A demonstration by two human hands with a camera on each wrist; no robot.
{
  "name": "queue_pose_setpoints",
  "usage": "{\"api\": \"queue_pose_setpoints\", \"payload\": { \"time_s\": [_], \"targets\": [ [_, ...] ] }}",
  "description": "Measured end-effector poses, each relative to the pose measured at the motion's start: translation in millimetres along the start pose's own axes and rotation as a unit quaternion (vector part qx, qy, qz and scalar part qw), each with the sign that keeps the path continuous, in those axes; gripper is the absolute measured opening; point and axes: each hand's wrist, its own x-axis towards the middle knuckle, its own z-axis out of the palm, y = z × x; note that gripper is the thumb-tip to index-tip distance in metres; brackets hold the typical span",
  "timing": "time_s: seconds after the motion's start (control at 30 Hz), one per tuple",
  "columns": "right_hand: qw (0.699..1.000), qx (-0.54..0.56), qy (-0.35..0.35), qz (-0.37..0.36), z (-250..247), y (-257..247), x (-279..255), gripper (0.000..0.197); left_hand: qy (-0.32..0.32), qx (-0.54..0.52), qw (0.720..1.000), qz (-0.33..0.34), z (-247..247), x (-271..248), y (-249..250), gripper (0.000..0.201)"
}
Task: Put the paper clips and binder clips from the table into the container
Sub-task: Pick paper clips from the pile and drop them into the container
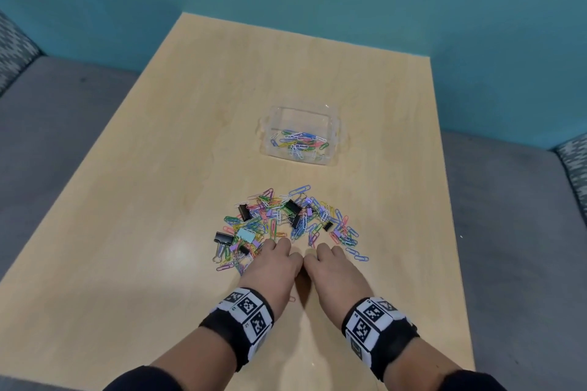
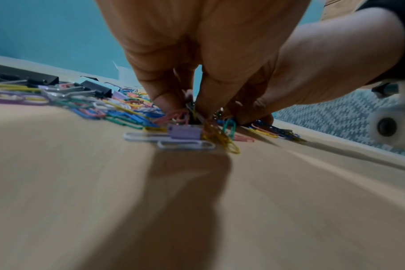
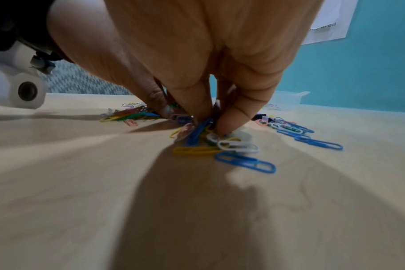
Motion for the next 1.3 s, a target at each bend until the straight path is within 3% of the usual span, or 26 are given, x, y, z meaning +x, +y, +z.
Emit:
{"api": "queue_pose_setpoints", "payload": {
  "time_s": [0.17, 0.27, 0.37, 0.43, 0.5, 0.63, 0.8, 0.9, 1.1, 1.2, 1.27, 1.3],
  "targets": [
    [0.998, 0.036, -0.049, -0.007, -5.5, 4.8, 5.4, 0.041, 0.005, -0.026, 1.0, 0.006, -2.3, 3.3, -4.3, 0.039],
    [0.995, 0.068, -0.074, 0.001, -12.1, 6.5, 7.7, 0.039, 0.023, -0.044, 0.999, 0.009, -3.2, 6.7, -7.3, 0.027],
    [0.989, 0.115, -0.091, 0.002, -24.9, 9.7, 10.3, 0.043, 0.042, -0.104, 0.993, -0.025, -7.7, 11.0, -10.1, 0.011],
    [0.983, 0.144, -0.116, -0.001, -37.2, 13.6, 13.3, 0.033, 0.037, -0.187, 0.98, -0.061, -15.5, 13.3, -13.4, 0.007],
    [0.975, 0.17, -0.146, -0.008, -48.3, 21.6, 19.2, 0.022, 0.014, -0.298, 0.949, -0.1, -27.3, 15.5, -19.3, 0.005],
    [0.956, 0.248, -0.158, 0.002, -76.6, 41.4, 39.2, 0.01, -0.025, -0.538, 0.832, -0.132, -55.3, 24.7, -38.0, 0.014],
    [0.905, 0.406, -0.115, 0.057, -113.6, 69.2, 85.4, 0.013, 0.022, -0.632, 0.763, -0.139, -103.9, 59.3, -63.7, 0.009],
    [0.908, 0.408, -0.059, 0.081, -128.7, 82.4, 121.9, 0.015, 0.068, -0.67, 0.723, -0.152, -133.3, 90.8, -72.6, 0.012],
    [0.927, 0.35, 0.04, 0.129, -146.1, 94.2, 184.4, 0.014, 0.163, -0.661, 0.714, -0.163, -172.5, 154.0, -77.8, 0.018],
    [0.931, 0.333, 0.053, 0.139, -147.5, 92.2, 196.9, 0.016, 0.181, -0.635, 0.731, -0.172, -172.2, 169.3, -78.1, 0.018],
    [0.937, 0.315, 0.05, 0.143, -148.7, 91.9, 198.6, 0.004, 0.182, -0.629, 0.736, -0.172, -170.8, 172.3, -76.2, 0.012],
    [0.942, 0.299, 0.048, 0.143, -149.9, 92.8, 198.3, 0.017, 0.184, -0.632, 0.733, -0.171, -170.0, 170.9, -76.0, 0.009]
  ]
}}
